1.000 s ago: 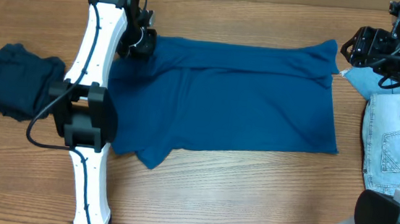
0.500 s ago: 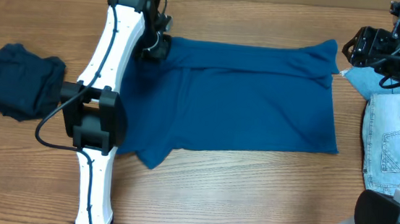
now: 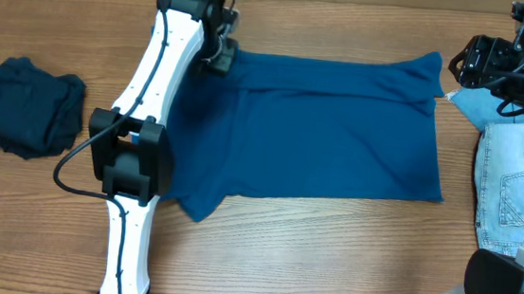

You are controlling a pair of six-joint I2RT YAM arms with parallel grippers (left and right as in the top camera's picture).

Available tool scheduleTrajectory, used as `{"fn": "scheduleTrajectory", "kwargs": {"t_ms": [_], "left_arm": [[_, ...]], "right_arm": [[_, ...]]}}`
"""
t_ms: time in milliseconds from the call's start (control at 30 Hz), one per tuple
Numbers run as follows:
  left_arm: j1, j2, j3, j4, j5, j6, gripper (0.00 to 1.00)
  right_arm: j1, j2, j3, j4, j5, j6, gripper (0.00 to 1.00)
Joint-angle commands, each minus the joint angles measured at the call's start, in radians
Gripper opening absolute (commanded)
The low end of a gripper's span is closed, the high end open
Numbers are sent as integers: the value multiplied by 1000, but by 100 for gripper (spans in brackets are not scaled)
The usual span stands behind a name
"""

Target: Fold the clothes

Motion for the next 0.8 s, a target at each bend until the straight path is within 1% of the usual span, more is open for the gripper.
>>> {"fn": "scheduleTrajectory", "kwargs": {"t_ms": [0, 33, 100, 167, 233, 333, 400, 433, 467, 500, 600, 633, 667, 733, 767], "left_arm": [[117, -30, 1, 137, -8, -77, 36], [143, -26, -3, 169, 52, -80, 36], [173, -7, -5, 193, 135, -79, 42], [182, 26, -5, 209, 224, -34, 49], [182, 64, -5, 218, 311, 10, 53], [177, 113, -5, 228, 396, 31, 55], [176, 151, -5, 235, 421, 26, 53], [177, 172, -5, 236, 421, 12, 43], [177, 181, -5, 237, 420, 4, 38], [179, 192, -5, 239, 421, -2, 31], [180, 196, -5, 246, 425, -8, 27], [180, 196, -5, 245, 430, -8, 24], [180, 196, -5, 241, 430, -8, 21], [180, 193, -4, 235, 446, -8, 5], [183, 186, 0, 234, 477, -8, 4]], "right_arm": [[2, 3, -3, 4, 10, -6, 79], [2, 3, -3, 4, 11, -6, 79], [2, 3, -3, 4, 11, -6, 79], [2, 3, -3, 4, 11, -6, 79], [2, 3, -3, 4, 11, -6, 79], [2, 3, -3, 4, 11, -6, 79], [2, 3, -3, 3, 11, -6, 79], [2, 3, -3, 1, 11, -6, 79], [2, 3, -3, 0, 11, -6, 79], [2, 3, -3, -2, 11, -6, 79], [2, 3, -3, -2, 11, -6, 79], [2, 3, -3, -2, 11, -6, 79], [2, 3, -3, -1, 11, -6, 79], [2, 3, -3, 0, 11, -6, 79], [2, 3, -3, -1, 11, -6, 79]]}}
